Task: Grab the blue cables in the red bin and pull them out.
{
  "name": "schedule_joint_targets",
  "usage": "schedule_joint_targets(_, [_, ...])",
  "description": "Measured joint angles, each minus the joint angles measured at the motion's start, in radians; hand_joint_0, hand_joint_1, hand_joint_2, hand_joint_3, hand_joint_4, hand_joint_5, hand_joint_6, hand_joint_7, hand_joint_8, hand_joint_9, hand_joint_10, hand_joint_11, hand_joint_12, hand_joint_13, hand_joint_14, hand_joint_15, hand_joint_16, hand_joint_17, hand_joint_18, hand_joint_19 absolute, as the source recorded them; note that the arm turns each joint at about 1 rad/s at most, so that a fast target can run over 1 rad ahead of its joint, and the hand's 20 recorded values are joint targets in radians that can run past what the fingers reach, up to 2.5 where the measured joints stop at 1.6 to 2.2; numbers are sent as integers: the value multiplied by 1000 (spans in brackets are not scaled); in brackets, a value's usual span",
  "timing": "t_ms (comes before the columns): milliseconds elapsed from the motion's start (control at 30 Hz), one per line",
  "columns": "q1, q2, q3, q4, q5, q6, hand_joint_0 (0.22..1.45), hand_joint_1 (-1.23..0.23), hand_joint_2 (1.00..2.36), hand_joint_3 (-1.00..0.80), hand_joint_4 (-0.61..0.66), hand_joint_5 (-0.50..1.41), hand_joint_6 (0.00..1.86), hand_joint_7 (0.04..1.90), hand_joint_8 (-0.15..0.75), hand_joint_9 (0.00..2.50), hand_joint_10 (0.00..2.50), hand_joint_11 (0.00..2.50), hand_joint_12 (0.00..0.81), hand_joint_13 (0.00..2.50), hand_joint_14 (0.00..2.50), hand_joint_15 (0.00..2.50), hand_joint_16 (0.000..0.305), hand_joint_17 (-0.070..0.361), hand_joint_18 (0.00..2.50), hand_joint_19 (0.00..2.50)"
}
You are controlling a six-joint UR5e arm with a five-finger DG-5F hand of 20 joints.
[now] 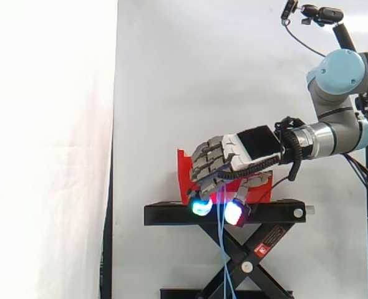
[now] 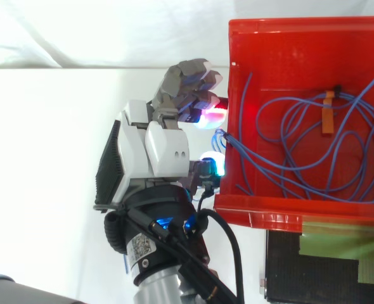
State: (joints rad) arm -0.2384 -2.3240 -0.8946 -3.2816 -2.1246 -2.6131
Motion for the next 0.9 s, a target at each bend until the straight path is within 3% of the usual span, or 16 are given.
schedule_joint_targets(433, [3, 0, -29, 95, -6, 0, 705, -1024, 1000, -1000, 119, 730, 193, 696, 241, 928, 27, 825, 340, 817, 23, 656, 46, 103, 563, 716])
schedule_joint_targets(900, [1, 1, -48, 75, -16, 0, 704, -1007, 1000, -1000, 124, 745, 91, 745, 242, 929, 24, 829, 342, 817, 22, 661, 46, 103, 561, 722])
